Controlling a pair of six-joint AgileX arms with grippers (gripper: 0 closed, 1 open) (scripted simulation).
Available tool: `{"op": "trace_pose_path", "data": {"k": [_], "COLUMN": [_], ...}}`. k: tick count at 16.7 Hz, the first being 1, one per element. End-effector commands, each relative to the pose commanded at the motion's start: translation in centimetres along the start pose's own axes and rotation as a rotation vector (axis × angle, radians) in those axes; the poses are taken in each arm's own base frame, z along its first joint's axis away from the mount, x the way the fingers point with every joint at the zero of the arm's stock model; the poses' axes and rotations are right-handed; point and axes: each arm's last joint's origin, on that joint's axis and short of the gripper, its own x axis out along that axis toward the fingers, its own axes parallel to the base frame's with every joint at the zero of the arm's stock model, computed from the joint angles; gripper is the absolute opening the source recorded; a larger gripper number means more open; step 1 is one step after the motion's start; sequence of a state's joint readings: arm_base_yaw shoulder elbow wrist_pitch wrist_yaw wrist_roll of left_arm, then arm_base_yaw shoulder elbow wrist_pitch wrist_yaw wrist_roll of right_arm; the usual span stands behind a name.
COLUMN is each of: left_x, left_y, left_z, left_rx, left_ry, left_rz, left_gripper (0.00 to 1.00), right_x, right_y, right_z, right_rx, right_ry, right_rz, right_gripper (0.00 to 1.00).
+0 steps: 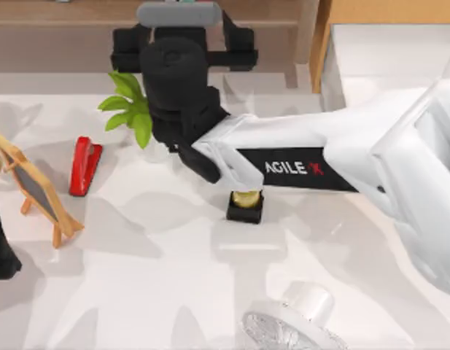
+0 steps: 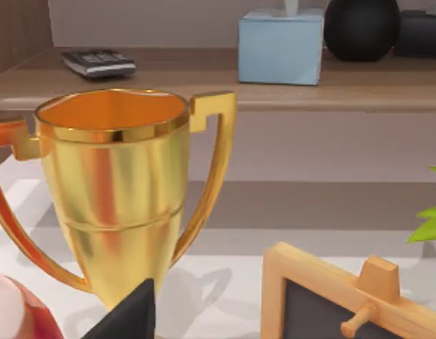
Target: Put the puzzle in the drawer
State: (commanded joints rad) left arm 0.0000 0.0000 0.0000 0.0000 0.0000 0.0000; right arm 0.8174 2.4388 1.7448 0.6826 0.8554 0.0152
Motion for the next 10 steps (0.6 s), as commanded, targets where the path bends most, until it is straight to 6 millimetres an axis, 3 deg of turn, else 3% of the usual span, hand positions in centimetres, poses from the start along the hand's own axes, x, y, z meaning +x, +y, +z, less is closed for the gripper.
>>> {"op": "trace_pose_path", "data": {"k": [6, 10], "left_x": [0.0, 0.0], "left_y": [0.0, 0.0], "left_z": [0.0, 0.0], "left_rx": [0.000, 0.000], "left_ry": [0.000, 0.000], "left_rz": [0.000, 0.000], "left_gripper": [1.00, 1.00], "right_x": [0.2, 1.9], "right_y": [-0.2, 0.1], "right_z": [0.0, 0.0], "right_rx": [-0.003, 0.000], "right_ry": [0.003, 0.000], "right_rz": [-0.002, 0.000], "right_gripper": [1.00, 1.00]}}
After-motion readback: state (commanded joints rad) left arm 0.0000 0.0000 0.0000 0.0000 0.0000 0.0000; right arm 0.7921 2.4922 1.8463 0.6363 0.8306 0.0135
